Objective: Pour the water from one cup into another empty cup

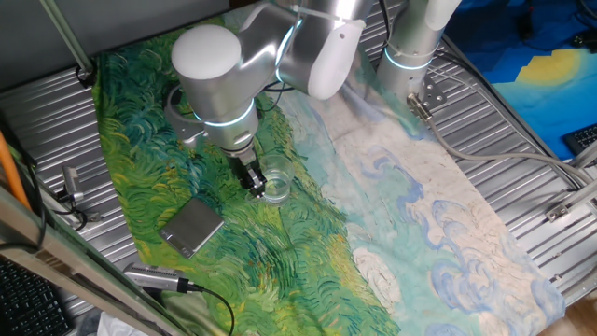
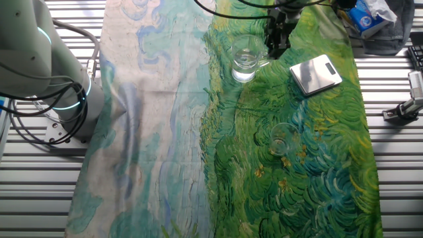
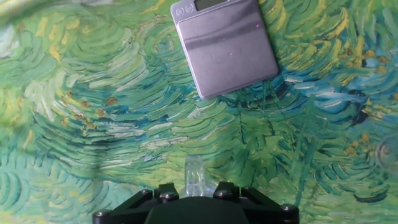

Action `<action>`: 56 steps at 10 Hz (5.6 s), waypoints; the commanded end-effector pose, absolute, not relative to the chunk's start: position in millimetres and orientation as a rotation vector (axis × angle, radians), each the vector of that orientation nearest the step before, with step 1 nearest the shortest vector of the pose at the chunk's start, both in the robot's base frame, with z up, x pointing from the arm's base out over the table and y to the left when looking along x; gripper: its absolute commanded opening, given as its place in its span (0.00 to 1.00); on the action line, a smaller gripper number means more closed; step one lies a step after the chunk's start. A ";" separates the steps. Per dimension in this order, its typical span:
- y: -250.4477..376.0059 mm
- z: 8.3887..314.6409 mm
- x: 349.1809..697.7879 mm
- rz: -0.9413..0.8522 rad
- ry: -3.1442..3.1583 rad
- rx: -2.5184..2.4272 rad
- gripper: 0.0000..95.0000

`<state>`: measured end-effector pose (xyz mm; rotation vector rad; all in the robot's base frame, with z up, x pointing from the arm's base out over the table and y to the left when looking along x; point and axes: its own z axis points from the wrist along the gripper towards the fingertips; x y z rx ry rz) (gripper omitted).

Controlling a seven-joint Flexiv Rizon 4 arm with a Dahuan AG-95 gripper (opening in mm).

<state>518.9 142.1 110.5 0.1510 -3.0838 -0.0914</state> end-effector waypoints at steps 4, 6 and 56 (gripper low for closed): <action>144.2 100.7 520.3 -0.085 -3.087 0.159 0.40; 144.4 97.0 520.5 -0.082 -3.089 0.165 0.40; 104.2 118.5 523.2 -0.148 -3.058 0.255 0.00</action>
